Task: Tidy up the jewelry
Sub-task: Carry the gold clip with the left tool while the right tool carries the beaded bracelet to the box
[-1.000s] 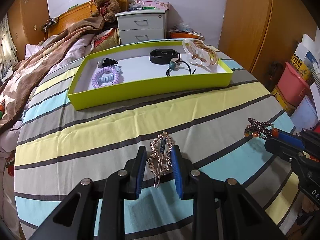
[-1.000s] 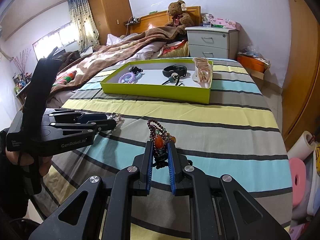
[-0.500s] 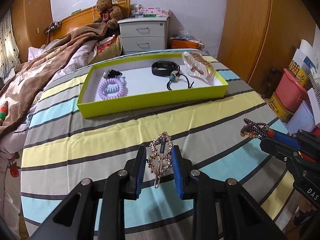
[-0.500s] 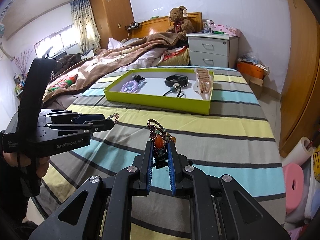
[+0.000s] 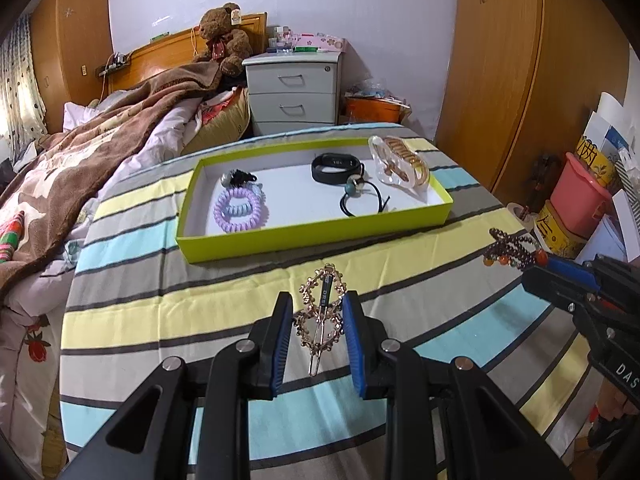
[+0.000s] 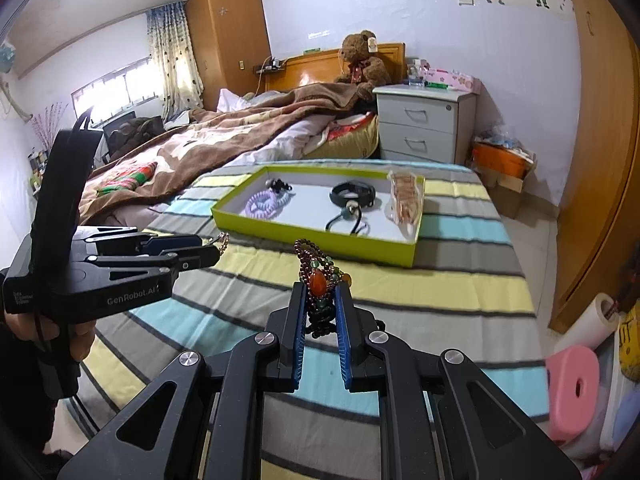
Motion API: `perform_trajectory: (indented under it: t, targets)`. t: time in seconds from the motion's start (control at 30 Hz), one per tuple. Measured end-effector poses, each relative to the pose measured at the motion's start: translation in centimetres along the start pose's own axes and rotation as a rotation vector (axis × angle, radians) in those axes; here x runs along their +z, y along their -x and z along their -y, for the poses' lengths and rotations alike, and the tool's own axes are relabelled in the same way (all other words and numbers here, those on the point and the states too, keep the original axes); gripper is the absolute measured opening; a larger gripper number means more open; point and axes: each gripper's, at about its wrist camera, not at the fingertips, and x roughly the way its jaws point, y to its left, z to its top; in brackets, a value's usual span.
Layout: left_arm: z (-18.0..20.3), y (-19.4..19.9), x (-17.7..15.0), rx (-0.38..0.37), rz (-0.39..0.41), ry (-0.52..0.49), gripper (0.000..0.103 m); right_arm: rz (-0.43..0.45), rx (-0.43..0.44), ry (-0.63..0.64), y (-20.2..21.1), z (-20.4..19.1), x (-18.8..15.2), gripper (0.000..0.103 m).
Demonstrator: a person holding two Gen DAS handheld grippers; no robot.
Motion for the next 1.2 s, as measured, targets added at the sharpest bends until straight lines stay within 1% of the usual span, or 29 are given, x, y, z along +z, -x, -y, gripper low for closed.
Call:
perform_trajectory:
  t: [0.23,0.43,0.73,1.0,1.2]
  targets:
    - [-0.9,0.5,1.5,0.012,0.030,0.004,0.027,0.031,0.009,0.024,-0.8,-0.3,2.6,0.014]
    - [-2.1,0.2,2.9,0.023,0.042,0.023,0.027,0.041,0.011,0.039,-2.7,-0.1,5.1,0.014]
    - [-3.5,-1.0,4.7,0.034,0.043,0.047,0.027,0.000,0.029,0.043,-7.0,0.4,8.1,0.014]
    - [-4.3,-2.4,5.6,0.031,0.032,0.075,0.027,-0.025,0.052,0.038,-10.5,0.7,10.7,0.014]
    - [-4.7,-3.7,6.5,0.017,0.033,0.106,0.027,-0.076,0.103,0.045,-13.7,0.8,12.2,0.014]
